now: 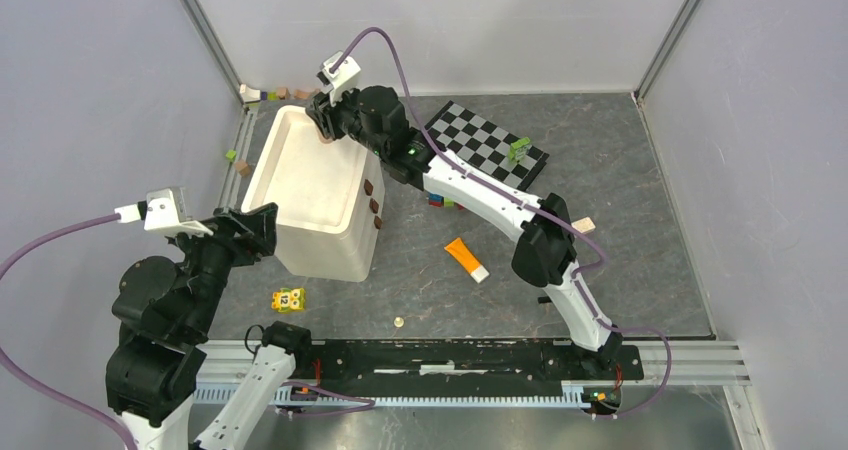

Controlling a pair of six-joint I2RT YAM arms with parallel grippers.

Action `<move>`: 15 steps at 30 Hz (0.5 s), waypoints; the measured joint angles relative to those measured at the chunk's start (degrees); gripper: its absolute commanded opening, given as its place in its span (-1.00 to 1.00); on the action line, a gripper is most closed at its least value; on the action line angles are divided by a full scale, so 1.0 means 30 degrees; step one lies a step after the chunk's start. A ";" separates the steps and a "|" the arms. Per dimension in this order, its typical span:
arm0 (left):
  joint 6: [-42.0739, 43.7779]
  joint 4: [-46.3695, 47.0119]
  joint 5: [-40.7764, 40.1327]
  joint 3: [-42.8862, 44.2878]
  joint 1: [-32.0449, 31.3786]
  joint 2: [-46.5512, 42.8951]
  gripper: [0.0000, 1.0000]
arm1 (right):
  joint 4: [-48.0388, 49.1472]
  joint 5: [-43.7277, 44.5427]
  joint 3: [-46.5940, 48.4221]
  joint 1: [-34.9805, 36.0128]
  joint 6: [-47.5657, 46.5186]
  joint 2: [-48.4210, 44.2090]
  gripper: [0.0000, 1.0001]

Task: Organize the makeup
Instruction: Place the makeup in the storage box.

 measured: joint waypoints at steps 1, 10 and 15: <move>0.0000 0.0000 0.0000 0.0000 0.0000 0.0000 0.50 | 0.0007 0.0000 0.0007 -0.0007 0.0000 0.0022 -0.76; 0.0007 -0.0007 0.0007 0.0000 0.0000 0.0000 0.50 | 0.0211 -0.0452 0.0007 -0.0073 0.0102 0.0168 -0.77; 0.0000 -0.0007 0.0007 0.0000 0.0000 0.0000 0.50 | 0.0233 -0.1457 0.0007 -0.0102 0.0291 0.0168 -0.78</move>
